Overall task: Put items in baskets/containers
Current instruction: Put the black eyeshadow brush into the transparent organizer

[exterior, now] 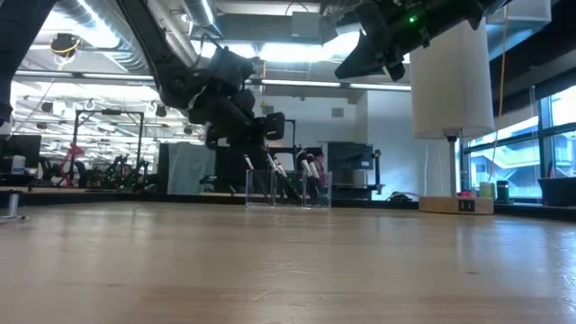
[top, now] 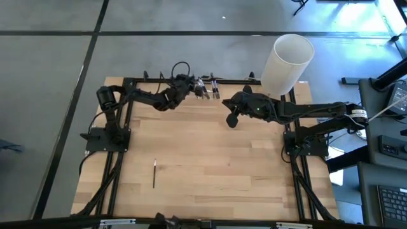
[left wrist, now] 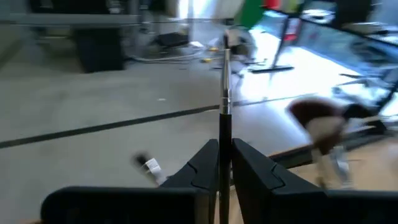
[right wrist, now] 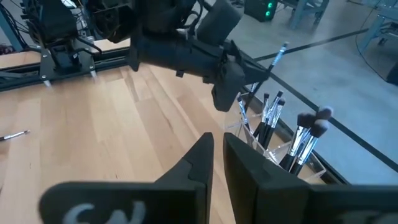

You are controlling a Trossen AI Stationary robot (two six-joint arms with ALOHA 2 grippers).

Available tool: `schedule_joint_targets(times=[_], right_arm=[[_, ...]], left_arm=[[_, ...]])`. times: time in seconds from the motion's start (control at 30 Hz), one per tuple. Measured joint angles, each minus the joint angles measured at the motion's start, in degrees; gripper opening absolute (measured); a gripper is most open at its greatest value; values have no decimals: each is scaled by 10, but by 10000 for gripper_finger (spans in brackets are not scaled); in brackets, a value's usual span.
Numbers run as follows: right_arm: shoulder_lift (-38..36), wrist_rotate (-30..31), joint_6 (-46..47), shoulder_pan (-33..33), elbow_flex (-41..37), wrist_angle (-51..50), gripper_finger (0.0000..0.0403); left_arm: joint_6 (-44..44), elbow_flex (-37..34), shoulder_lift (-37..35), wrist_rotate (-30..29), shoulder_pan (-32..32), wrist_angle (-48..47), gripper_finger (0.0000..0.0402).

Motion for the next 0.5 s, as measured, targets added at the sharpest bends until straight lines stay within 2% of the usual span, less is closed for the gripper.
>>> schedule_joint_targets(times=[0.1,0.2,0.4,0.5], right_arm=[[0,0,-4,0,0,-3,37],[0,0,-4,0,0,-3,37],[0,0,-5,0,0,-3,37],[0,0,-5,0,0,-3,37]], left_arm=[[-12,0,0,-58,-10,-31,55],[-20,0,-1,-85,-15,-51,74],[-21,0,-28,-78,-17,-75,121],[23,0,-70,-34,-17,-114,143]])
